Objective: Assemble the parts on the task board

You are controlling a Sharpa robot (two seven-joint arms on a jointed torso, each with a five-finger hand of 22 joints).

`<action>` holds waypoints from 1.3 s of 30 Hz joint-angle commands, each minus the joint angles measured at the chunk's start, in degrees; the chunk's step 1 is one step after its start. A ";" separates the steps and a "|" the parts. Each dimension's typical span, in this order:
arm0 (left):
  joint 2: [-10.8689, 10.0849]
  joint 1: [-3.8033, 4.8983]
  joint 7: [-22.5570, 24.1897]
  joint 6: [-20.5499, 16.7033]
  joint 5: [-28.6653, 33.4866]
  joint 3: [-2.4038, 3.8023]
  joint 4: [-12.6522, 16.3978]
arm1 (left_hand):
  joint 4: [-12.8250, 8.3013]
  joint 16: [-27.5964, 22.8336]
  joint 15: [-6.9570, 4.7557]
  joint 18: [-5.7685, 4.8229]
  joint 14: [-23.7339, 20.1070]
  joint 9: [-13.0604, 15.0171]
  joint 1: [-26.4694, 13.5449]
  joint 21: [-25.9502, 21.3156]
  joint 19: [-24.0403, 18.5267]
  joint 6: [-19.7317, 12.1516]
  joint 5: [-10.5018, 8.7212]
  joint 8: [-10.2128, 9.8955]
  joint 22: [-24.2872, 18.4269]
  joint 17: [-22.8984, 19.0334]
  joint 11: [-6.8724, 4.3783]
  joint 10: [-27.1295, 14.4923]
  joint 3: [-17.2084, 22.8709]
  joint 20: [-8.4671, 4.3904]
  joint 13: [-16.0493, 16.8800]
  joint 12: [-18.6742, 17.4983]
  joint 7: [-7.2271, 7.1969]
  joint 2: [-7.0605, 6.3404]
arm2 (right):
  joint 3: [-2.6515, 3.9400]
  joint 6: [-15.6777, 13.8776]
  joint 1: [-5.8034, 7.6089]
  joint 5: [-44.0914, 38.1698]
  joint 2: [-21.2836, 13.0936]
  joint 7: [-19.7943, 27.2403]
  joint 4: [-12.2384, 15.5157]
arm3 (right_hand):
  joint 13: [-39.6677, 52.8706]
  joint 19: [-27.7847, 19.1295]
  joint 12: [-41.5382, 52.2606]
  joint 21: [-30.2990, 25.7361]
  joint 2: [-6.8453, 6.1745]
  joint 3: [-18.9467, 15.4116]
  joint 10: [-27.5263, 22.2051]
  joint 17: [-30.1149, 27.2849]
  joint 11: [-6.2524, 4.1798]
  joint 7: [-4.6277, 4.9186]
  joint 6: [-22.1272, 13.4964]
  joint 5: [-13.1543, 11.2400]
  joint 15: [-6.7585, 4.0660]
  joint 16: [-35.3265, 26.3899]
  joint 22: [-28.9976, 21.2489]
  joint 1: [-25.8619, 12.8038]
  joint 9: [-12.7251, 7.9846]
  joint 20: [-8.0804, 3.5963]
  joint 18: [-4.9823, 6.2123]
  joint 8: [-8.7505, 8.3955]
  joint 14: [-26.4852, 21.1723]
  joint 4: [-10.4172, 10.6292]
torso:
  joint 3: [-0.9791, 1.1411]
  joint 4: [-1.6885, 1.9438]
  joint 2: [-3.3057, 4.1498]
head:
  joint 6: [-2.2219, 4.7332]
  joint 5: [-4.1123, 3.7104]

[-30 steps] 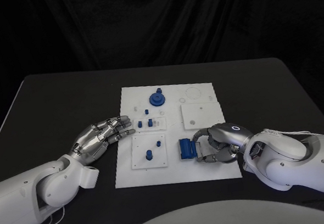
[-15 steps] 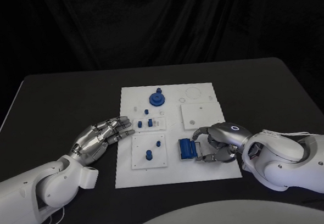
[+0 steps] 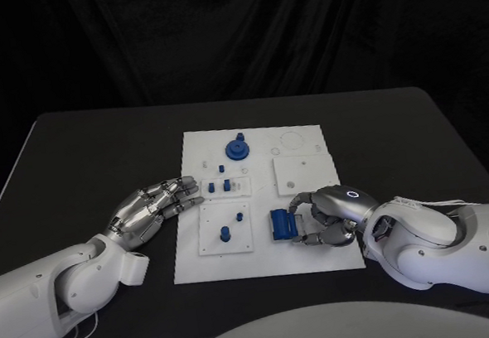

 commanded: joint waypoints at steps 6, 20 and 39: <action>0.29 -0.15 0.18 0.61 0.24 0.05 0.01 | 0.01 0.00 0.13 -0.61 0.08 -0.09 0.08 0.16 0.05 0.23 0.23 0.39 -0.12 0.03 0.18 0.38 0.38 -0.02 0.07 0.34 0.24 0.23 | 0.00 -0.29 -0.16 0.58 0.21 0.00 0.06 | 7.66 -0.05 -0.18 -0.36 1.04 1.28 -0.31 -0.10 -0.27 -0.26 1.21 13.49 0.22 -0.23 8.67 2.60 -0.73 -0.33 0.31 3.61 0.87 -0.71 | 0.01 0.02 -0.01 | 0.00 -0.07; 0.39 -0.21 -0.12 0.65 0.24 0.05 -0.16 | 0.02 -0.04 0.13 -0.61 0.03 -0.10 0.04 0.15 0.02 0.21 0.22 0.38 -0.16 0.02 0.18 0.38 0.42 -0.02 0.07 0.32 0.26 0.24 | 0.02 -1.14 -0.16 0.67 0.38 0.75 0.13 | 7.13 -0.05 -0.53 -0.67 0.24 5.55 -0.87 -0.37 -0.57 -0.45 2.52 26.46 -0.02 -0.31 8.69 5.75 -2.18 -0.55 0.34 6.54 0.73 -0.99 | -0.02 0.03 0.02 | 0.00 0.02; -0.04 -0.27 -0.10 0.43 0.24 0.05 -0.06 | 0.07 0.00 0.14 -0.62 0.01 -0.13 -0.05 0.13 0.00 0.15 0.26 0.38 -0.18 0.02 0.18 0.37 0.55 -0.03 0.06 0.29 0.29 0.31 | -0.02 -4.06 -0.18 0.68 -3.33 0.64 3.35 | 6.20 -0.09 -1.04 -0.88 -0.34 6.35 -1.67 -0.43 -0.80 -0.77 3.65 24.69 -0.21 -0.30 8.64 4.37 -3.08 -0.69 0.38 7.13 0.73 -0.39 | 0.00 -0.10 0.01 | 0.00 0.00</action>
